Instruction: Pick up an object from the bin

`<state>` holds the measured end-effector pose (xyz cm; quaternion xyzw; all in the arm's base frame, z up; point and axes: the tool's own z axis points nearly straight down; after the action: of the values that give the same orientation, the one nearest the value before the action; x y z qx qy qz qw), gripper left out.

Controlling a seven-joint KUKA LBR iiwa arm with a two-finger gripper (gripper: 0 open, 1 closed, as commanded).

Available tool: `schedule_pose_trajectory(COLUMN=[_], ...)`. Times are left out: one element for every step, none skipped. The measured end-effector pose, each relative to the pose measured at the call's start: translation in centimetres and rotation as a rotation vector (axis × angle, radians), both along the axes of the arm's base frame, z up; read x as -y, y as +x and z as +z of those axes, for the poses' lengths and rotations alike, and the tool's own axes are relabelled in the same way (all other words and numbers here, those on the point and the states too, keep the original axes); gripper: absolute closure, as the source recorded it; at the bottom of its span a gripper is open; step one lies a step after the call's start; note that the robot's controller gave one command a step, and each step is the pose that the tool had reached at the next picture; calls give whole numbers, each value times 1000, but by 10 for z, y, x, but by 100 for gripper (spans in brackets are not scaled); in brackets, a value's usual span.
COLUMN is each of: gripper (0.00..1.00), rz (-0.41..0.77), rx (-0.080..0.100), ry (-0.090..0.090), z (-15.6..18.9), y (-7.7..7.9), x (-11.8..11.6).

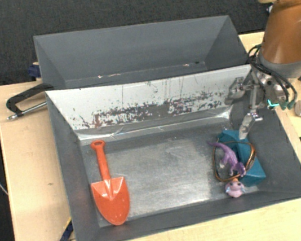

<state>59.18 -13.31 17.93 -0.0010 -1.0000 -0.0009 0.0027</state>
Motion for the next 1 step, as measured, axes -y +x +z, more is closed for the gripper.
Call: schedule_pose_trajectory(gripper=[0], rz=[2], rx=[8], ry=[-2], z=[5], y=[2], x=[0])
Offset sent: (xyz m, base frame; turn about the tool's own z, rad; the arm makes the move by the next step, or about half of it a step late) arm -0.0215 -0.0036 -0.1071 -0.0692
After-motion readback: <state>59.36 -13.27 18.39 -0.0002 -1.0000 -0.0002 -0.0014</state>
